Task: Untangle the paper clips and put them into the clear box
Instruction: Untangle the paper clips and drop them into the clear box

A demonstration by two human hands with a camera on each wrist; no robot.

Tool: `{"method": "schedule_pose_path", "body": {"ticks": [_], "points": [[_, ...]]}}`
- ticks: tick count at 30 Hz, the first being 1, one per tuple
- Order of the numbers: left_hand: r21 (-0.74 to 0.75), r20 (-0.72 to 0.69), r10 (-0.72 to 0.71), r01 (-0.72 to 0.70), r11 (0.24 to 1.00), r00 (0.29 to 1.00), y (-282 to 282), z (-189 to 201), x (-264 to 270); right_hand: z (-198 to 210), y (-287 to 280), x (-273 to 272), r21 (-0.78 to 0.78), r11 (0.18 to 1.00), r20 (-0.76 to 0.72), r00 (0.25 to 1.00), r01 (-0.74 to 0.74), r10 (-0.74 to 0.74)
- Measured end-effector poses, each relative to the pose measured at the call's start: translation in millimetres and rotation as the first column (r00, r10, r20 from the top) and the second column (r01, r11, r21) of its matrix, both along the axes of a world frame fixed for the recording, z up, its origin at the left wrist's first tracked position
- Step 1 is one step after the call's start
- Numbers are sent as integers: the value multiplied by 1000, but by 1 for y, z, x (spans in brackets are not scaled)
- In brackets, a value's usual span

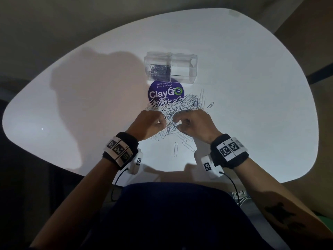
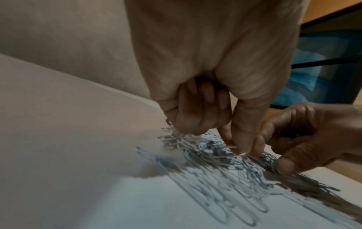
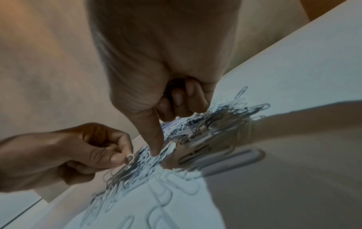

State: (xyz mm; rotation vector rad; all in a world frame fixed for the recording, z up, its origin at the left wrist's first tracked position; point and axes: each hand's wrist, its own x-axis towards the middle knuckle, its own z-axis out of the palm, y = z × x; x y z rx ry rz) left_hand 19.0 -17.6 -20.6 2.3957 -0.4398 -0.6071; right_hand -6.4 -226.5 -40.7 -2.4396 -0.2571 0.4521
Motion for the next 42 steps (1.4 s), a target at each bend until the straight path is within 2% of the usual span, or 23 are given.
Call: {"method": "schedule_pose_path", "body": {"ticks": [4,9,14,21,27,30,34,36,39,42], "points": [[83,66,5,-10,997,998,4,-1,2,-2,7,0,-136,989,64,995,-65,74],[185,87,-77,60,981,993,-14,-5,-12,-5,3,3,-161,987,70,997,-17,28],[242,88,-30,8,970,996,-28,-9,-17,-3,-4,1,-116,993,44,999,20,-15],[47,-127,84,-78,996,988,-16,-3,-7,-3,-10,0,-77,995,72,995,69,-63],[-142,-279,187,-233,962,942,0,5,-4,-3,-2,5,-30,997,81,995,66,-64],[-220,-400,220,-326,919,890,5,5,-4,-3,3,8,-29,998,71,996,56,-54],[-258,-582,206,-418,871,787,10,5,-1,-4,8,9,-49,997,79,995,59,-55],[-270,-631,204,-458,847,748,12,4,0,-6,11,8,-78,996,106,994,32,-24],[-312,-675,195,-515,798,711,12,5,2,-7,12,7,-193,978,130,986,-78,104],[-328,-723,211,-595,734,658,11,7,8,-4,10,9,-190,980,106,991,-63,85]]}}
